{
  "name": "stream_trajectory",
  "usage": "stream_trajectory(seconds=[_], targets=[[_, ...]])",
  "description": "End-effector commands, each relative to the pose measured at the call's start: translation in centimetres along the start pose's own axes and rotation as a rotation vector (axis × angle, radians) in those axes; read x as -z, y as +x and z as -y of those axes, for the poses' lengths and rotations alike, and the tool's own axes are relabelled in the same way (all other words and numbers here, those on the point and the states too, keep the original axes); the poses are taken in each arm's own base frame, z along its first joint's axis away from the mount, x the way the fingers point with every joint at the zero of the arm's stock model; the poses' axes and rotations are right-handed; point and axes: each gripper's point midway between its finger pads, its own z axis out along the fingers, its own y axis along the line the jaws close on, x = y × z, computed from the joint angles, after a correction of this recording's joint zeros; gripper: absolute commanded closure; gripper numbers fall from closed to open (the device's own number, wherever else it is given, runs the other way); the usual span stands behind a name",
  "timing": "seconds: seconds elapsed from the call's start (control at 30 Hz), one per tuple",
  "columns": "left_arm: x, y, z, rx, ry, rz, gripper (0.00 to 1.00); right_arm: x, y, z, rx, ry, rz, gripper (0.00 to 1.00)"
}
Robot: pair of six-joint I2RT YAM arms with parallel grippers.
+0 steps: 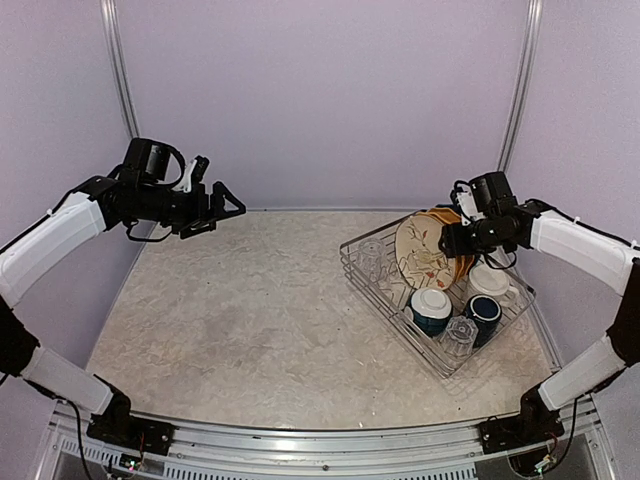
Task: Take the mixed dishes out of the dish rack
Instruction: Grab the plate from the dish rack.
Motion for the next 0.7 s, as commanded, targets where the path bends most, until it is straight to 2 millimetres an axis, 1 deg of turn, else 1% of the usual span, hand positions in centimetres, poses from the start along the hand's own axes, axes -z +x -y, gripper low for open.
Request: stream_trajectory(seconds=[0.0, 0.13, 0.2, 0.27, 0.37, 0.43, 0.5, 0.6, 0.67], targets=[[0.4, -0.2, 1.1, -0.022, 0.044, 0.02, 0.01, -0.9, -1.3, -0.6, 0.012, -0.023, 0.025, 0.37], [0.8, -0.2, 1.5, -0.033, 0.061, 0.032, 0.01, -1.9, -0.8, -0.8, 0.024, -0.035, -0.006, 0.44], [1.0, -0.3, 1.6, -0.041, 0.063, 0.035, 0.01, -1.8, -0.6, -0.6, 0.023, -0.024, -0.019, 0.45], [1.0, -0.4, 1.4, -0.043, 0.056, 0.036, 0.01, -1.4, -0.4, -0.3, 0.02, -0.008, -0.026, 0.41], [0.9, -0.3, 1.3, -0.042, 0.056, 0.031, 0.01, 0.1, -0.6, 0.1, 0.017, 0.02, -0.014, 0.32], [0.8, -0.3, 1.3, -0.041, 0.057, 0.029, 0.01, 1.0, -0.6, 0.1, 0.017, 0.018, -0.006, 0.28], [0.8, -0.5, 1.1, -0.037, 0.057, 0.03, 0.01, 1.8, -0.5, -0.2, 0.02, 0.007, -0.001, 0.27], [0.7, -0.6, 0.7, -0.026, 0.055, 0.028, 0.01, 2.5, -0.3, -0.6, 0.028, -0.008, 0.001, 0.26], [0.7, -0.7, 0.6, -0.017, 0.056, 0.028, 0.01, 2.6, -0.3, -0.7, 0.029, -0.014, 0.005, 0.28]])
